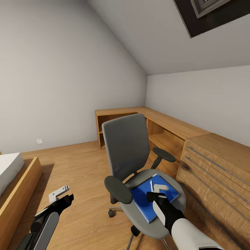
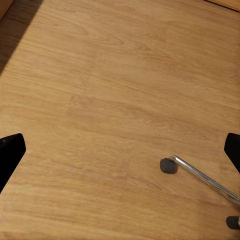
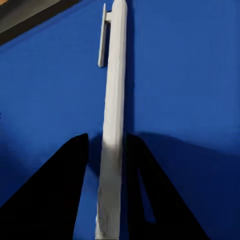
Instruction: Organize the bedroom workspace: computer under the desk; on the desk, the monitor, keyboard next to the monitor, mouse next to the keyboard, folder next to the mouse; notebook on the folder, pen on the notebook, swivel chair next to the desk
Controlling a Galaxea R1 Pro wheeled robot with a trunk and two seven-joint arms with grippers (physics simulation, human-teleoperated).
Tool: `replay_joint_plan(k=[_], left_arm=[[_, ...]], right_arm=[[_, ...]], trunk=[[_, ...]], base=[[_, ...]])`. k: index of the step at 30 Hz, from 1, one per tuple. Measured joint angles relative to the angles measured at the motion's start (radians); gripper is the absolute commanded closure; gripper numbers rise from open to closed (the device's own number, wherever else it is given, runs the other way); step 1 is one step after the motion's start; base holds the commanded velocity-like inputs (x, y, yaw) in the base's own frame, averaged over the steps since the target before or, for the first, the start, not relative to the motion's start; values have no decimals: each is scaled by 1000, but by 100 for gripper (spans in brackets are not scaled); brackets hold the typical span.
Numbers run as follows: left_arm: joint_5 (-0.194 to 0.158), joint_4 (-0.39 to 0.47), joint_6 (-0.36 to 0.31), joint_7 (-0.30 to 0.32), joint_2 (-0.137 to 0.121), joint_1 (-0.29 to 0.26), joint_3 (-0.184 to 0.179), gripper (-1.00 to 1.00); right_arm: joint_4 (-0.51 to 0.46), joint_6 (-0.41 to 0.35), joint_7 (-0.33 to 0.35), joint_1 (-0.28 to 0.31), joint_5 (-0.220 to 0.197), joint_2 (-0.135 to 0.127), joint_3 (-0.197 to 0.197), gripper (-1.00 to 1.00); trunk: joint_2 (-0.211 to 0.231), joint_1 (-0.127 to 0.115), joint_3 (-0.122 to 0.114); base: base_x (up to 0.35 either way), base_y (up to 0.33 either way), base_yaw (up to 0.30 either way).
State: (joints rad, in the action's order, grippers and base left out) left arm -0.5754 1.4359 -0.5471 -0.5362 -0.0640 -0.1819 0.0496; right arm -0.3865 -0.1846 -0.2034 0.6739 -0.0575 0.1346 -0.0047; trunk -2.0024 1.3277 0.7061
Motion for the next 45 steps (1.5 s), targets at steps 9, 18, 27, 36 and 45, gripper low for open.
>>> replay_joint_plan(k=[9,18,27,36,45], left_arm=[[0,0,0,0,0,0,0,-100],[0,0,0,0,0,0,0,-100],[0,0,0,0,0,0,0,-100],[1,0,0,0,0,0,0,-100],[2,0,0,0,0,0,0,-100]], right_arm=[[0,-1,1,0,2,0,0,100],[0,-1,1,0,2,0,0,100],[5,0,0,0,0,0,1,100],[14,0,-2,-1,-6,0,0,100],[-53,1,-6,-1,-5,-1,-2,100]], trunk=[[0,0,0],[0,0,0],[7,-4,-3],[70,-38,-31],[133,-73,-59]], base=[[0,0,0],[0,0,0],[0,0,0],[0,0,0],[0,0,0]])
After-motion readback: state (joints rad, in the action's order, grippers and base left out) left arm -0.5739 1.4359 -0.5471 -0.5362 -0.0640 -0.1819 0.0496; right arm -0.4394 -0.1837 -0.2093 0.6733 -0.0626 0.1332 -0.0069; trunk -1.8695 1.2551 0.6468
